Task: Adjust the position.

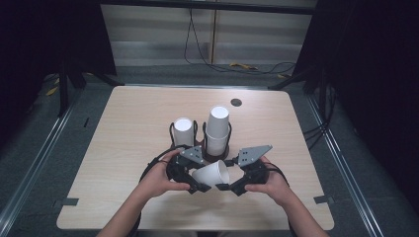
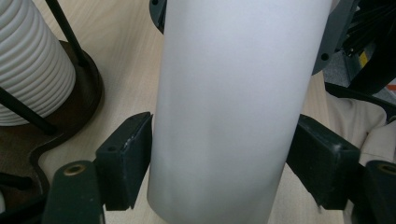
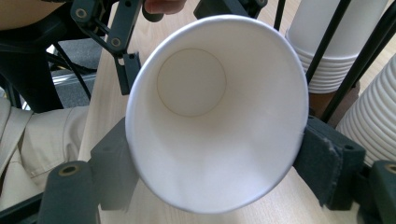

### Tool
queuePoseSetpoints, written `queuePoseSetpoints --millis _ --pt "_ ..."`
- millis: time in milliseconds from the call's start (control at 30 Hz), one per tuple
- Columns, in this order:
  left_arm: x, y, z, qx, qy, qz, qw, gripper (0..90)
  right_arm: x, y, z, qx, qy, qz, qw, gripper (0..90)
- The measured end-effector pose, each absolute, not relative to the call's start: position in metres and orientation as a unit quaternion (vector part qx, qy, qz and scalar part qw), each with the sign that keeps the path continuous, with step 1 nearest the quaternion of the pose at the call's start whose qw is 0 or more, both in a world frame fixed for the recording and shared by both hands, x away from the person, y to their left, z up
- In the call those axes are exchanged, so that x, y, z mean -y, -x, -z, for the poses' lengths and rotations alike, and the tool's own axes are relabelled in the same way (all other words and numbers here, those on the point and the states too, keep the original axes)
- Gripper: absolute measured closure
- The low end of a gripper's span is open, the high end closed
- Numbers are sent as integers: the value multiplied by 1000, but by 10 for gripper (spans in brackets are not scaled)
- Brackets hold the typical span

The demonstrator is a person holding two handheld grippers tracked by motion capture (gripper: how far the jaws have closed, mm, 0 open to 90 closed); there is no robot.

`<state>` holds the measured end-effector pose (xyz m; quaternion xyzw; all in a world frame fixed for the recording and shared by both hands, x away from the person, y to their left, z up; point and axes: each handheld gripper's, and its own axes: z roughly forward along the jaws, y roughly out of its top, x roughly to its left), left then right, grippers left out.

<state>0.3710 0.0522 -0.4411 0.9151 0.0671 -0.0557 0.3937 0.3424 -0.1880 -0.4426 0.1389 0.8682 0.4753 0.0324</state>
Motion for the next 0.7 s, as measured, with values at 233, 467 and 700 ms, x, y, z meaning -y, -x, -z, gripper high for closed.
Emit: queuePoseSetpoints --millis 233,467,700 --pt "-52 -370 442 -66 -916 58 391 280 186 -342 442 -872 -135 -470 33 228" --pt "-51 -370 439 -63 -916 54 393 243 186 -343 443 -873 -137 -466 34 228" --pt "-51 -370 438 -64 -915 50 395 239 185 -343 444 -877 -135 -461 35 228"
